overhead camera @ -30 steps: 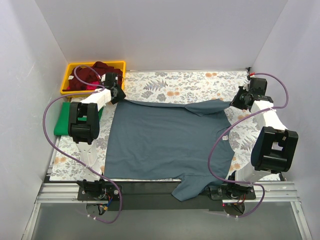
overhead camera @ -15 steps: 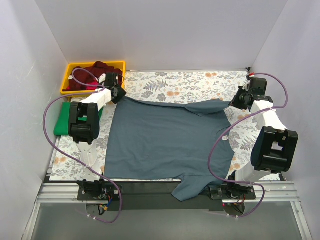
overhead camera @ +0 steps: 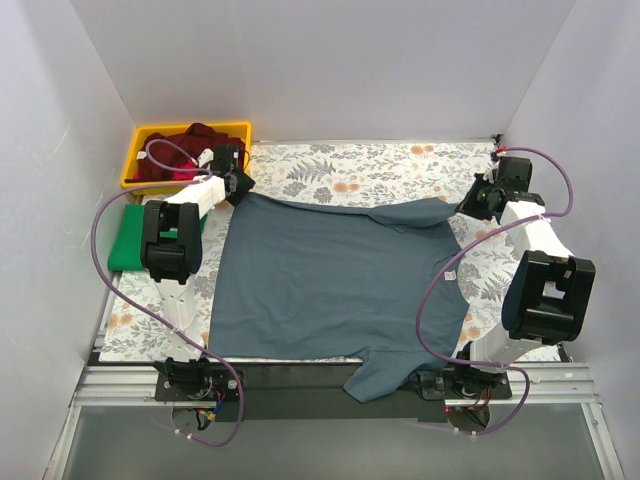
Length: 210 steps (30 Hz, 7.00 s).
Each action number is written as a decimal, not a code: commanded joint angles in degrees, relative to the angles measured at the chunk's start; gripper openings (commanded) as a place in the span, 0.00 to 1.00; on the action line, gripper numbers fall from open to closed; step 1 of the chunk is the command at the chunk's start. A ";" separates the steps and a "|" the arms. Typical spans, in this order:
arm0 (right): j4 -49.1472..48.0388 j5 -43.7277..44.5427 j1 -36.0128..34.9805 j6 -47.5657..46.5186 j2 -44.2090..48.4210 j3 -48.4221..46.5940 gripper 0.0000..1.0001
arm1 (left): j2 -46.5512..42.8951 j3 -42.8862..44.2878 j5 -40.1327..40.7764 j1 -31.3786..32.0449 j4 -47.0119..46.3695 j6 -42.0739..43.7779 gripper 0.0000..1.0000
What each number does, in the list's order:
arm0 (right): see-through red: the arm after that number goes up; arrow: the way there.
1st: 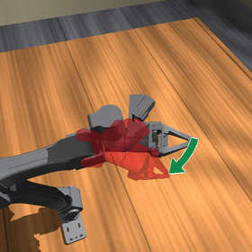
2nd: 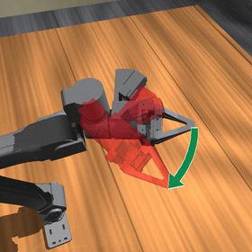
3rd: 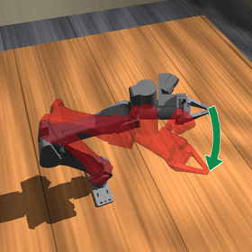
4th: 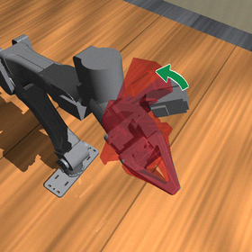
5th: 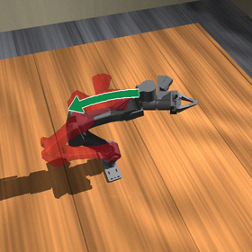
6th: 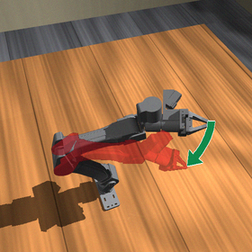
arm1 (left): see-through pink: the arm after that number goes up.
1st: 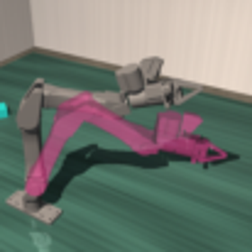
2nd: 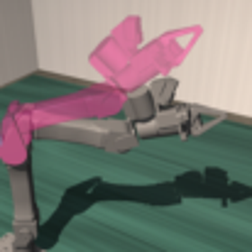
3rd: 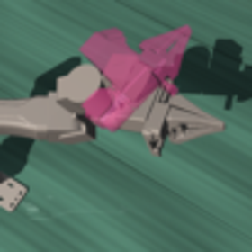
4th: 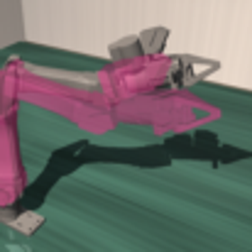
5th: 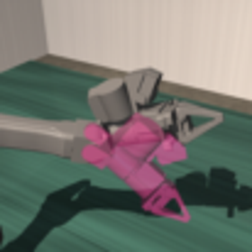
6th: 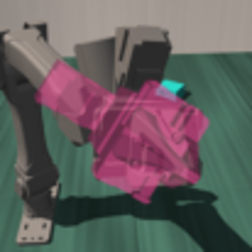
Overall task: Fold and stack the t-shirts
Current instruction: Fold the tshirt
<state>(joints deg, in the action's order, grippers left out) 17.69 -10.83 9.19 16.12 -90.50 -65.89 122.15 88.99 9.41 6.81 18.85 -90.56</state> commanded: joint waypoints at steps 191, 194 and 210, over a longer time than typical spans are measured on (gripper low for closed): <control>18.87 1.34 -0.58 4.01 46.11 22.91 0.01 | -36.72 -44.69 13.88 1.89 -2.50 -4.09 0.02; 18.87 1.69 -0.58 3.92 46.03 23.52 0.01 | -35.32 -45.22 13.27 1.81 -2.33 -4.88 0.03; 18.87 1.51 -0.58 3.92 46.11 24.05 0.01 | -40.06 -41.00 14.32 2.07 -3.29 2.67 0.10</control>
<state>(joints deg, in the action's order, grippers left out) 36.84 -9.37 8.60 20.75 -45.08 -40.40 85.08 46.09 21.23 8.97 16.19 -91.09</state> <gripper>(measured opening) 0.020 0.098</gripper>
